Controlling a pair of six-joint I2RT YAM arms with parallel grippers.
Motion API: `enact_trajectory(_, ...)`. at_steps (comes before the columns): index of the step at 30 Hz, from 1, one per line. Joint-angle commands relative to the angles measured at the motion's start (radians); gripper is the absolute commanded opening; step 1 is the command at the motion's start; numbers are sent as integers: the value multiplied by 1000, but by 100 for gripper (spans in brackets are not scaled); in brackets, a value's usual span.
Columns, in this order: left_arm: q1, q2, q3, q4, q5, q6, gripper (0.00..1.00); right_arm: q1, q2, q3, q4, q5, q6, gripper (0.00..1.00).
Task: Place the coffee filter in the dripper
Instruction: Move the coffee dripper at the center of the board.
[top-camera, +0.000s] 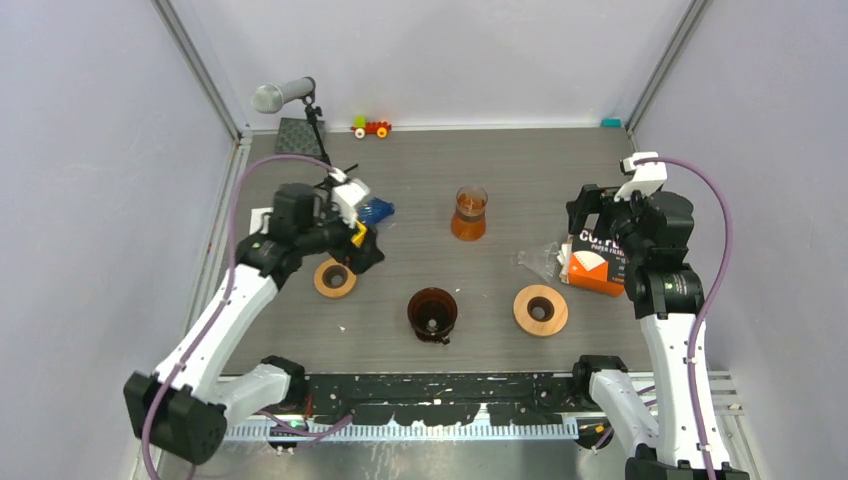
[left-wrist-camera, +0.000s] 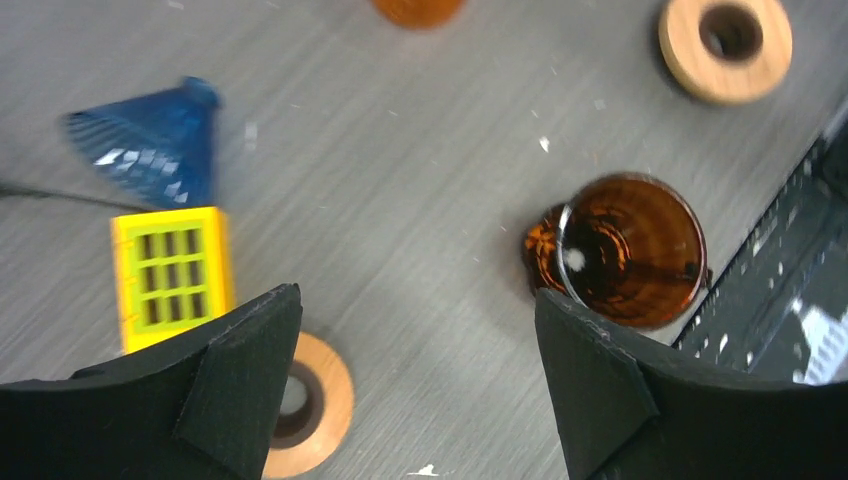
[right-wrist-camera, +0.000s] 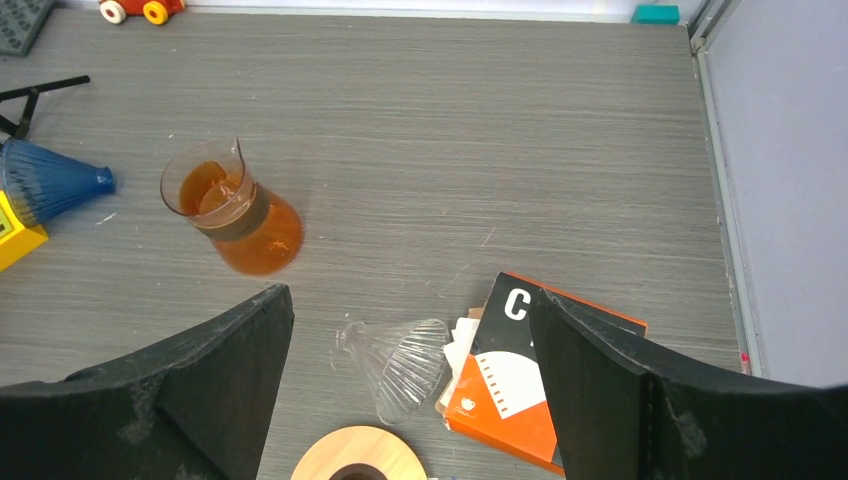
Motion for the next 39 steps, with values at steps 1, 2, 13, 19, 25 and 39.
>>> enact_trajectory(1, -182, 117, 60, -71, -124, 97, 86, 2, 5, -5, 50, -32, -15, 92)
enact_trajectory(2, -224, 151, 66, -74, -140, 110, 84, 2, 8, -6, 50, -32, -17, 92)
enact_trajectory(13, -403, 588, 219, -163, -88, 73, 62, 2, 20, -12, 52, -20, -37, 92)
enact_trajectory(19, -429, 665, 255, -176, -44, 57, 52, 2, 42, -15, 54, -16, -47, 92)
enact_trajectory(25, -437, 686, 254, -174, -17, 50, 42, 2, 51, -17, 56, -13, -51, 92)
enact_trajectory(39, -411, 681, 332, -193, -76, 25, 0, 2, 54, -22, 57, -14, -54, 92)
